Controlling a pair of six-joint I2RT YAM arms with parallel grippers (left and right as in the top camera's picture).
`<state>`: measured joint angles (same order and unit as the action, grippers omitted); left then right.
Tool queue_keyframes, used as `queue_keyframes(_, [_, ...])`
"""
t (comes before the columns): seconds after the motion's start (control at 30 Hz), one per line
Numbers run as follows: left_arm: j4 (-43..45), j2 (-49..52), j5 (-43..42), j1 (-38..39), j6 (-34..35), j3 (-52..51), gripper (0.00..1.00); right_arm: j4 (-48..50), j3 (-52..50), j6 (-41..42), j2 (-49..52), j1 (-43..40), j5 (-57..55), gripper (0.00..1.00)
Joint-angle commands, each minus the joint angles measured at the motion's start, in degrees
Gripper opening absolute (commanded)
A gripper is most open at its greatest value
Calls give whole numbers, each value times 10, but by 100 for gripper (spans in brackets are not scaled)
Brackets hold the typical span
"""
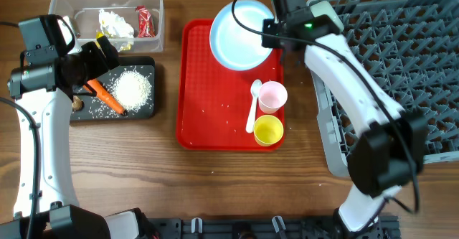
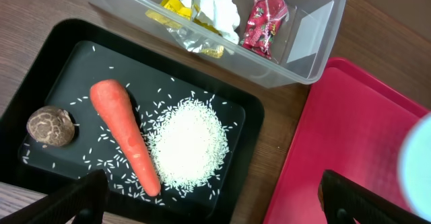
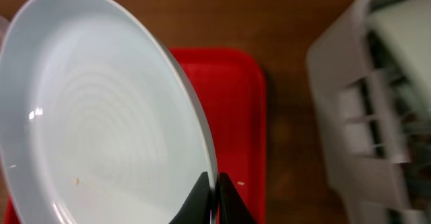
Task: Sort waste into correct bins and load items into the dishwasher rack
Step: 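Carry the upright plate with the right gripper over the grey rack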
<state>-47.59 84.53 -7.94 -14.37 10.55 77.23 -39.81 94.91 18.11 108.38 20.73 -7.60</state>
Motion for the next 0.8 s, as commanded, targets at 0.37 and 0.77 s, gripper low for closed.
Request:
queue_keyframes(0.37, [0,2,1,-3,-7,5,100,-13,15,-159,-155,-18,-433,4])
queue_keyframes(0.77, [0,2,1,-3,-7,5,100,5,14,-242,-155,-168,-460,4])
